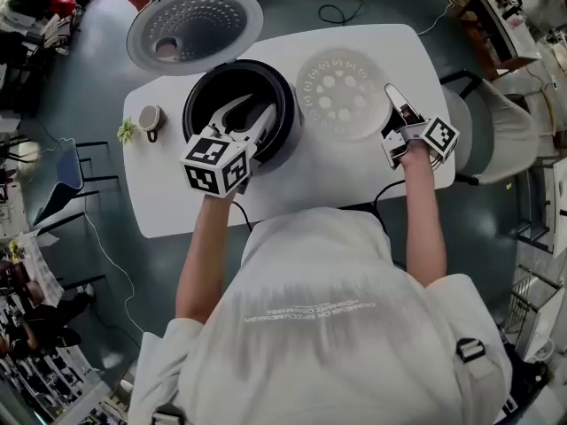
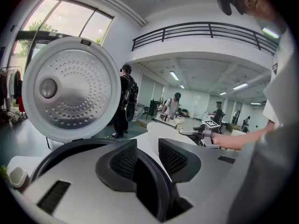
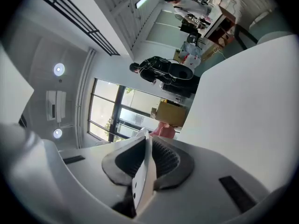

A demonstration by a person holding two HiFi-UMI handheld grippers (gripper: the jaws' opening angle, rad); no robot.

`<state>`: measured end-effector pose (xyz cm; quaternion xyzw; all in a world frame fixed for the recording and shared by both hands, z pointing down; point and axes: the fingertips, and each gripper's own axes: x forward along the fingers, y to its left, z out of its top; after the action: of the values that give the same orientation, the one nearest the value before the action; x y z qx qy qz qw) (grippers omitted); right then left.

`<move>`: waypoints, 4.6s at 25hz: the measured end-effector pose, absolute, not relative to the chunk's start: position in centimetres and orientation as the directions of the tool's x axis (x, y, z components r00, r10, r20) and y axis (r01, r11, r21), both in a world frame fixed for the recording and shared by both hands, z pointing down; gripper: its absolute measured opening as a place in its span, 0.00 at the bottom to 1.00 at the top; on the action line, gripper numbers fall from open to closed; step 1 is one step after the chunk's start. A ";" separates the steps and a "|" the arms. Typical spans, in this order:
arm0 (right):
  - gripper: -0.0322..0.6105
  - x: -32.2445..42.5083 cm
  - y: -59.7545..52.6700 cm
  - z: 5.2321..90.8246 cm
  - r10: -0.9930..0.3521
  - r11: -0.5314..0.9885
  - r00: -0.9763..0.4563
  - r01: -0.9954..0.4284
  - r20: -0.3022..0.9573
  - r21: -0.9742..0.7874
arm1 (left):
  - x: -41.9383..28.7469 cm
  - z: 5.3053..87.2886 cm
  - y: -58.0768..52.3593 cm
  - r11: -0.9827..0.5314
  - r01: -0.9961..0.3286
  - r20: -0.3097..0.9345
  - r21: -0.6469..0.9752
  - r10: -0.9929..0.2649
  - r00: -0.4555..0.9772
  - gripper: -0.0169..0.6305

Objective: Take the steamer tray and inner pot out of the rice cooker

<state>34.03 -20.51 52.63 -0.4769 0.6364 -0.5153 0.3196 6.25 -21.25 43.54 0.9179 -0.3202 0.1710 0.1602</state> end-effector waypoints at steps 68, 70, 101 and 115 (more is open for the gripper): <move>0.35 33.5 -24.0 49.6 -0.910 0.069 -0.244 -0.886 0.335 -0.458 | -0.3 41.2 -24.7 -0.658 -0.752 0.402 0.036 -0.680 0.614 0.24; 0.36 31.1 -24.1 47.5 -0.908 0.134 -0.269 -0.913 0.322 -0.386 | -1.6 40.5 -24.6 -0.652 -0.758 0.381 0.021 -0.695 0.609 0.24; 0.38 8.5 -24.4 40.8 -0.727 0.576 -0.543 -0.816 0.420 -0.057 | -13.0 40.3 -22.4 -0.518 -0.855 0.398 -0.020 -0.789 0.469 0.24; 0.42 9.6 -25.4 48.7 -0.622 0.539 -0.533 -0.823 0.574 -0.181 | -11.9 49.0 -22.7 -0.462 -0.884 0.587 0.065 -0.699 0.408 0.31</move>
<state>9.63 -25.38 48.66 -0.4264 0.8472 -0.2210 -0.2273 -11.91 -22.75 48.99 0.8182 -0.4838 0.2485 0.1865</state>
